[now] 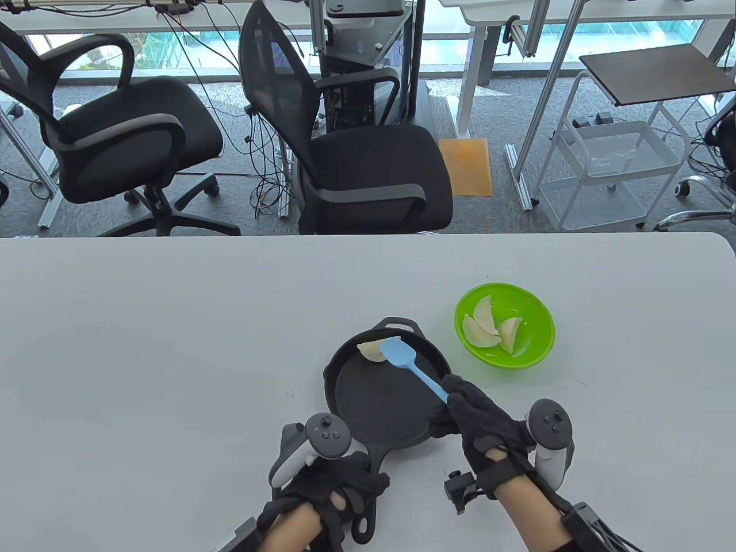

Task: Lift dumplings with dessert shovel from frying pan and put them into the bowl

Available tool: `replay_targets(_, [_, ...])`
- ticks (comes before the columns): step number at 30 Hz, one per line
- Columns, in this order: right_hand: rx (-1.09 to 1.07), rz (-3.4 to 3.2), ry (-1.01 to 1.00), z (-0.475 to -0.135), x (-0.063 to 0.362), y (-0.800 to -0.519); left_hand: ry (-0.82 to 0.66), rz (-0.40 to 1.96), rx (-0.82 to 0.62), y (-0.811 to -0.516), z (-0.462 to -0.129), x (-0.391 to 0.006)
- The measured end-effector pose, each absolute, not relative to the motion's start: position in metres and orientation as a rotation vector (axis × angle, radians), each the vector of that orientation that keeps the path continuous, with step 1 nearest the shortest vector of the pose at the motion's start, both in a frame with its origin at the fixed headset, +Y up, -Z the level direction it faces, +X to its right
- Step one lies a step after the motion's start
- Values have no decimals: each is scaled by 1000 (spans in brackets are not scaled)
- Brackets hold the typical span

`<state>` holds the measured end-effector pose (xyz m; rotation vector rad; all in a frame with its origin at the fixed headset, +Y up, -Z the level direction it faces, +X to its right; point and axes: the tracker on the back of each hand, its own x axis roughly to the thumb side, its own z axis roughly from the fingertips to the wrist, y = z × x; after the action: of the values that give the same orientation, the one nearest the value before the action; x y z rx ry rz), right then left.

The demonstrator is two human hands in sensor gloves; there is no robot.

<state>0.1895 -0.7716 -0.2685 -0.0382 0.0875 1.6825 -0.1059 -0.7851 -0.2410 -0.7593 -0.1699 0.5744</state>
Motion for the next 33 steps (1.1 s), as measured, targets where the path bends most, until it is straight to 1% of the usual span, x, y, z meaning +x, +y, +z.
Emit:
replay_targets(10, [-29, 1732, 115, -267, 184, -772, -169, 574, -760, -785, -241, -106])
replay_targets(24, [-64, 1915, 58, -265, 181, -767, -171, 572, -759, -786, -241, -105])
replay_targets(33, [-85, 1959, 36, -271, 171, -770, -176, 560, -755, -786, -241, -105])
